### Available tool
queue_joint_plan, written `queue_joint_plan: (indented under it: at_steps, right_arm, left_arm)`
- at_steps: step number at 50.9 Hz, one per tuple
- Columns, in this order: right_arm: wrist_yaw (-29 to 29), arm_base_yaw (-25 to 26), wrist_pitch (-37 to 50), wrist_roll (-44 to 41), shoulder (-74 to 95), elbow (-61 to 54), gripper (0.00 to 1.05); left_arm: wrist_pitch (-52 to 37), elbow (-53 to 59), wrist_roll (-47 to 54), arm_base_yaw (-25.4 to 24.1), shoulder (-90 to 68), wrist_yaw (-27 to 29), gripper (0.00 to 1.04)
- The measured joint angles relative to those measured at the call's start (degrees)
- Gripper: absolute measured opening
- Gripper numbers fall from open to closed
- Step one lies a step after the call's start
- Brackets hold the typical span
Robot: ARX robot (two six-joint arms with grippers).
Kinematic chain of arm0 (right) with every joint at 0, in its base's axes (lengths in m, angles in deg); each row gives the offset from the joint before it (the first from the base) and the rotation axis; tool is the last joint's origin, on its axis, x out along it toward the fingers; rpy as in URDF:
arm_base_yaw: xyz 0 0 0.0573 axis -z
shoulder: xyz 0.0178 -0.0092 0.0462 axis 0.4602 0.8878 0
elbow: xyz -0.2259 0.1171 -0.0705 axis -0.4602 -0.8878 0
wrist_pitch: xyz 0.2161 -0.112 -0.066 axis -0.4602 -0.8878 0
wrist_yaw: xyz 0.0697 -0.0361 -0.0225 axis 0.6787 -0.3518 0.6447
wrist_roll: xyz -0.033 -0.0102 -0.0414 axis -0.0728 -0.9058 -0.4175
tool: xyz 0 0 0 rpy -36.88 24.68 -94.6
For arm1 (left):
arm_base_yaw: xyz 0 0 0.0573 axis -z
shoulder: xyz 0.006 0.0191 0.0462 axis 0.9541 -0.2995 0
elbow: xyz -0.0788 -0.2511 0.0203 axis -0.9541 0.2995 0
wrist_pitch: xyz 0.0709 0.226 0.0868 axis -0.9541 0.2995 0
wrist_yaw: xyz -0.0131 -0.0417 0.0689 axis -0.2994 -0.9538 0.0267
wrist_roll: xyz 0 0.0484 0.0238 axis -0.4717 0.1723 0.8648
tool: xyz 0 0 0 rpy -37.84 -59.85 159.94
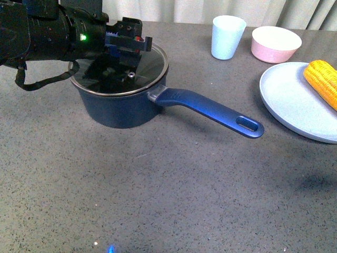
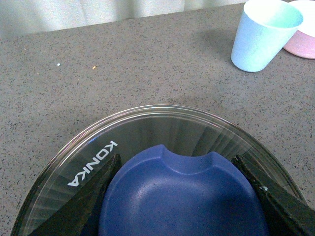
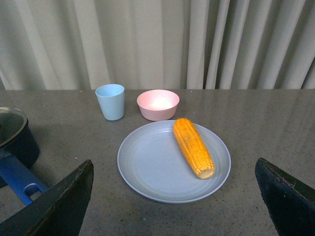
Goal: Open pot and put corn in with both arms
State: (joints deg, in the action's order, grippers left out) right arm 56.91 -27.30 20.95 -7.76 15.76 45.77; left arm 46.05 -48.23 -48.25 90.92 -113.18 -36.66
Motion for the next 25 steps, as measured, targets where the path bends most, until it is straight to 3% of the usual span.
queue_joint_plan:
  at_steps: [14, 25]
  right_arm:
    - [0.0, 0.0, 0.0, 0.0, 0.0, 0.0, 0.96]
    - [0.0, 0.0, 0.0, 0.0, 0.0, 0.0, 0.96]
  left_arm:
    - [0.5, 2.5, -0.2, -1.9, 7.5, 0.6, 0.6]
    - [-2.0, 7.5, -0.3, -8.6, 13.3, 1.1, 0.6]
